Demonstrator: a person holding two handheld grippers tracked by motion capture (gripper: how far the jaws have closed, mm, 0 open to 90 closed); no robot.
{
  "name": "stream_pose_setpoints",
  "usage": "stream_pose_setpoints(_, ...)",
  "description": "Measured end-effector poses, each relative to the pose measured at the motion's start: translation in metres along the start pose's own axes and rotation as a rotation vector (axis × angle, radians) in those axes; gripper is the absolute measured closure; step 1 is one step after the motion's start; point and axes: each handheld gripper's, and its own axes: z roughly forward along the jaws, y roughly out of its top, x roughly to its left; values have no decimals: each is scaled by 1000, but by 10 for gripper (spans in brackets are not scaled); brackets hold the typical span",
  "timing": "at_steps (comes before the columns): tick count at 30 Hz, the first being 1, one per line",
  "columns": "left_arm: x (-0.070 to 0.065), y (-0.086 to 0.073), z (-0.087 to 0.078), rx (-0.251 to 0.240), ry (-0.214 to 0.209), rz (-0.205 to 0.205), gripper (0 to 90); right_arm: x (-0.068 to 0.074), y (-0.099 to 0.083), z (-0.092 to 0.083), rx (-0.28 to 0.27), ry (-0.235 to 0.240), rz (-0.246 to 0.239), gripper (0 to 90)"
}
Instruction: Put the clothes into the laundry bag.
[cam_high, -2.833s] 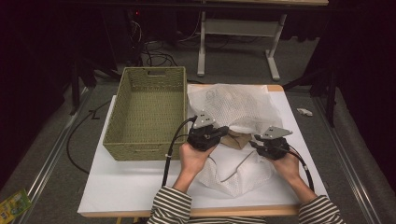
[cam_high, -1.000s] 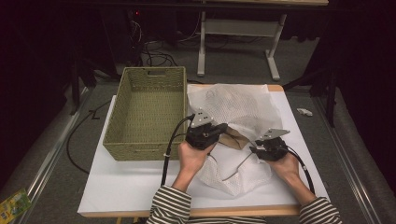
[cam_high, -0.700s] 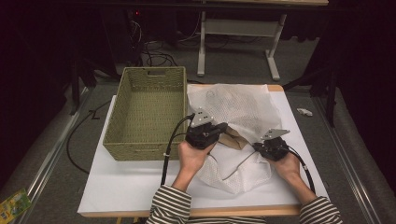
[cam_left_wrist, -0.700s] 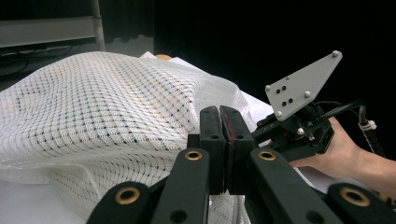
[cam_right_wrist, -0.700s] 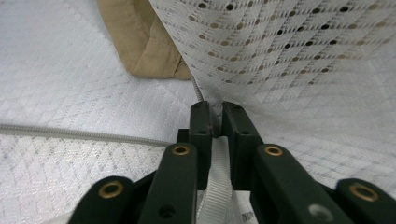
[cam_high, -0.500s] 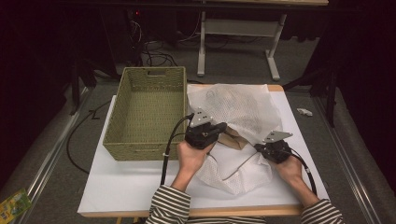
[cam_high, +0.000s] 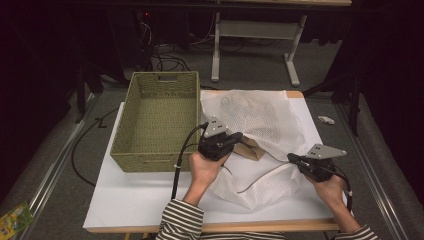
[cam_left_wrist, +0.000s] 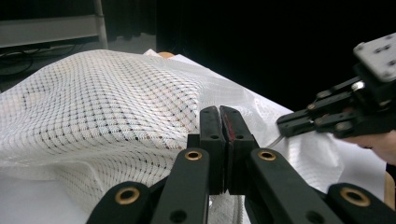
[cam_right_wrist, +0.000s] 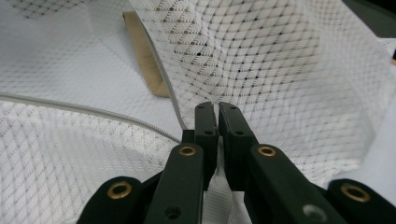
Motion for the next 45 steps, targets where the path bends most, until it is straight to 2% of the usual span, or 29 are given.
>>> stream_pose_setpoints(9, -2, -4, -3, 16, 17, 21, 886, -3, -15, -25, -47, -17, 20, 871)
stream_pose_setpoints(13, -4, -6, -5, 27, 24, 32, 886, -3, -22, -32, -51, -19, 27, 869)
stream_pose_setpoints(17, -7, -10, -5, 45, 37, 52, 885, -2, -29, -33, -51, -12, 20, 867)
stream_pose_setpoints(32, -22, -29, -4, 117, 75, 127, 883, 0, -52, -35, -30, 8, 49, 858)
stream_pose_setpoints(45, -25, -43, -4, 131, 86, 134, 881, 1, -60, -35, -20, 18, 60, 851)
